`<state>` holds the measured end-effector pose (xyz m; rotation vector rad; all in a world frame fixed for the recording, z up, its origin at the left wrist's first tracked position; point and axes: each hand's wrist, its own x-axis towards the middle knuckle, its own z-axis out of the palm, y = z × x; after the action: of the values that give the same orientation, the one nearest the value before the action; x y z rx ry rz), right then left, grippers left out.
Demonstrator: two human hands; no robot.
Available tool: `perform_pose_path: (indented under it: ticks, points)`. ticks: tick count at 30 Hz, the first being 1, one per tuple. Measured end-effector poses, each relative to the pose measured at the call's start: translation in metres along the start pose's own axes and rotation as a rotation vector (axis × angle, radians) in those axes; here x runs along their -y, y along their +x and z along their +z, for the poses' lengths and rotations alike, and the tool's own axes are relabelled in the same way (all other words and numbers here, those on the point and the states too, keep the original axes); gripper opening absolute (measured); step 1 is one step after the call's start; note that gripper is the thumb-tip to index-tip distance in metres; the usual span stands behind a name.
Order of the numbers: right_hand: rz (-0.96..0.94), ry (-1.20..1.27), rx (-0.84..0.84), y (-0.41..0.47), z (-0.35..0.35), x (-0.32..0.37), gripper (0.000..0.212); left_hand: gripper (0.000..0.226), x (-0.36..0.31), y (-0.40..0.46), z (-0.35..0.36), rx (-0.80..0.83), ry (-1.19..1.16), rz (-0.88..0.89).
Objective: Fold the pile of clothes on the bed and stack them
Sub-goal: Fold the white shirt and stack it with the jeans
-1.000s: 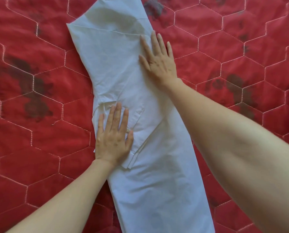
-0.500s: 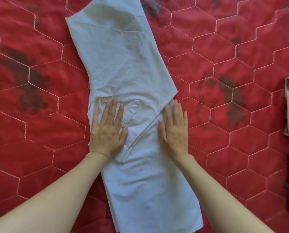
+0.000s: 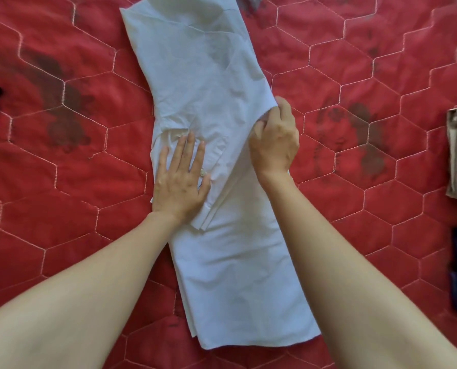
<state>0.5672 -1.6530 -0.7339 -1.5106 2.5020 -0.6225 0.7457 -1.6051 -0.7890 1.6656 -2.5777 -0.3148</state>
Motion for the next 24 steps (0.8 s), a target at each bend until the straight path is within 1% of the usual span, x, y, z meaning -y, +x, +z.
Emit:
perform_pose_path:
  ticks: [1, 2, 3, 4, 7, 8, 9, 10, 12, 14, 16, 17, 19, 21, 24]
  points:
    - [0.041, 0.009, 0.076, -0.009, -0.002, -0.015, 0.030, 0.065, 0.001, -0.001, 0.000, 0.003, -0.002, 0.003]
    - [0.040, 0.020, 0.138, -0.019, -0.007, -0.030, 0.036, 0.064, 0.001, -0.003, 0.000, 0.005, -0.003, 0.010]
    - [0.017, 0.016, 0.172, -0.030, -0.012, -0.043, 0.038, 0.062, 0.002, -0.006, 0.000, 0.003, -0.001, 0.020]
    - [0.007, 0.004, 0.165, -0.040, -0.017, -0.053, 0.036, 0.061, 0.003, -0.010, 0.001, -0.004, 0.004, 0.033]
    - [0.127, -0.011, -0.025, -0.045, -0.031, -0.060, 0.023, 0.058, 0.006, -0.022, 0.002, -0.028, 0.016, 0.053]
    - [0.118, 0.003, -0.075, -0.038, -0.033, -0.054, 0.022, 0.058, 0.006, -0.024, 0.002, -0.033, 0.014, 0.048]
    - [0.066, 0.024, -0.091, -0.027, -0.034, -0.045, 0.022, 0.058, 0.006, -0.024, 0.002, -0.033, 0.014, 0.044]
    - [-0.012, 0.041, -0.064, -0.014, -0.031, -0.034, 0.024, 0.058, 0.006, -0.023, 0.003, -0.028, 0.017, 0.041]
    - [-0.172, 0.009, 0.064, 0.018, -0.017, -0.006, 0.034, 0.058, 0.006, -0.023, 0.003, -0.019, 0.023, 0.038]
    - [-0.318, -0.105, 0.190, 0.050, 0.003, 0.023, 0.046, 0.057, 0.005, -0.023, 0.004, -0.030, 0.020, 0.038]
    - [-0.408, -0.258, 0.314, 0.074, 0.025, 0.038, 0.054, 0.056, 0.006, -0.023, 0.005, -0.048, 0.021, 0.041]
    - [-0.421, -0.329, 0.382, 0.082, 0.034, 0.036, 0.055, 0.056, 0.006, -0.023, 0.006, -0.054, 0.023, 0.044]
    - [-0.368, -0.395, 0.468, 0.085, 0.046, 0.017, 0.055, 0.057, 0.007, -0.023, 0.007, -0.061, 0.027, 0.052]
    - [-0.309, -0.382, 0.447, 0.064, 0.046, -0.008, 0.056, 0.057, 0.008, -0.023, 0.007, -0.055, 0.028, 0.054]
    - [-0.293, -0.350, 0.400, 0.001, 0.031, -0.046, 0.057, 0.058, 0.008, -0.023, 0.005, -0.046, 0.024, 0.056]
